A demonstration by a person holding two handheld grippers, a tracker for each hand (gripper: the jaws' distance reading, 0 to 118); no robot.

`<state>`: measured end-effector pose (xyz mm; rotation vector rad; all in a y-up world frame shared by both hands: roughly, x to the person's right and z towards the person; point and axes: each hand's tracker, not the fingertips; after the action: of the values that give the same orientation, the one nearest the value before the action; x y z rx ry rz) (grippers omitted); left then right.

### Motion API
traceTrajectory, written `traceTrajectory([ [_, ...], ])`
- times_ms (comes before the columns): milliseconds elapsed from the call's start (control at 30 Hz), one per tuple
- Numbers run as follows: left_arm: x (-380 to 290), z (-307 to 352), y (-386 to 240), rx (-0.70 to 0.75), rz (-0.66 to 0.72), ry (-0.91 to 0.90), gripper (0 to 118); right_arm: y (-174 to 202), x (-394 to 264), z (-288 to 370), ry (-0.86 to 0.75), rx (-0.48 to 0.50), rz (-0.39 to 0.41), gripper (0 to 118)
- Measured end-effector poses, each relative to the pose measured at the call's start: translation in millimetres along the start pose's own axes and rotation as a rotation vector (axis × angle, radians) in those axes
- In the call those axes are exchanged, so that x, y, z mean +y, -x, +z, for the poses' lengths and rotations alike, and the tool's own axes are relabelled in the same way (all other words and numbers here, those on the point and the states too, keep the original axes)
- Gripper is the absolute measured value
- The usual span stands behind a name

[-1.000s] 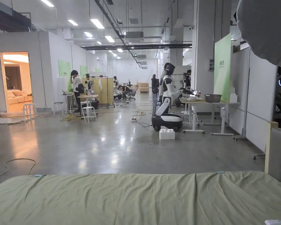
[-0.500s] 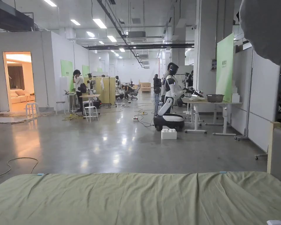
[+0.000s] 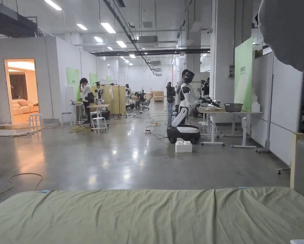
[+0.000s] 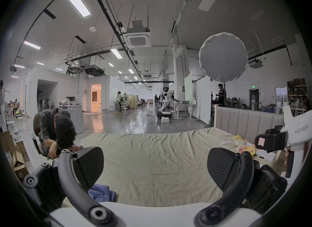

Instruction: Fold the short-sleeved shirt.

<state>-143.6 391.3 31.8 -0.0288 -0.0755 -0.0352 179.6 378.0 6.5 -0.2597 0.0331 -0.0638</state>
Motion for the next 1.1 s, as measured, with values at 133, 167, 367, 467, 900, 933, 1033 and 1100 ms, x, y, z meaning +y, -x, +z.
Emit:
traceTrajectory([
  [133,-0.5,-1.5,-1.2,0.014,0.001,0.019,118,-1.6,2.5,4.4,-0.013,0.007,-0.095,118],
  [167,-0.5,-1.4,-1.2,0.010,0.002,0.015,118,-2.9,3.0,5.6,-0.013,0.014,-0.107,118],
  [367,-1.2,-1.5,-12.8,0.029,-0.065,-0.003,118,1.0,5.4,2.1,0.009,-0.010,-0.106,118],
  [467,-1.5,-1.7,-13.2,-0.006,-0.042,0.005,118,2.8,4.7,1.6,0.012,-0.033,-0.063,118],
  [900,-0.7,-2.9,-15.9,-0.018,-0.045,-0.004,118,-14.6,-10.2,-6.8,-0.124,0.141,-0.078,118],
  [933,-1.2,-2.6,-16.1,-0.017,-0.043,-0.007,118,-19.6,-14.1,-7.5,-0.177,0.207,-0.069,118],
  [1033,-2.7,-2.3,-15.7,-0.028,-0.032,-0.007,118,-21.7,-18.0,-4.7,-0.213,0.175,-0.112,118],
  [1100,-3.8,-0.8,-15.9,-0.034,-0.039,-0.006,118,-19.6,-17.5,-2.9,-0.214,0.158,-0.116,118],
])
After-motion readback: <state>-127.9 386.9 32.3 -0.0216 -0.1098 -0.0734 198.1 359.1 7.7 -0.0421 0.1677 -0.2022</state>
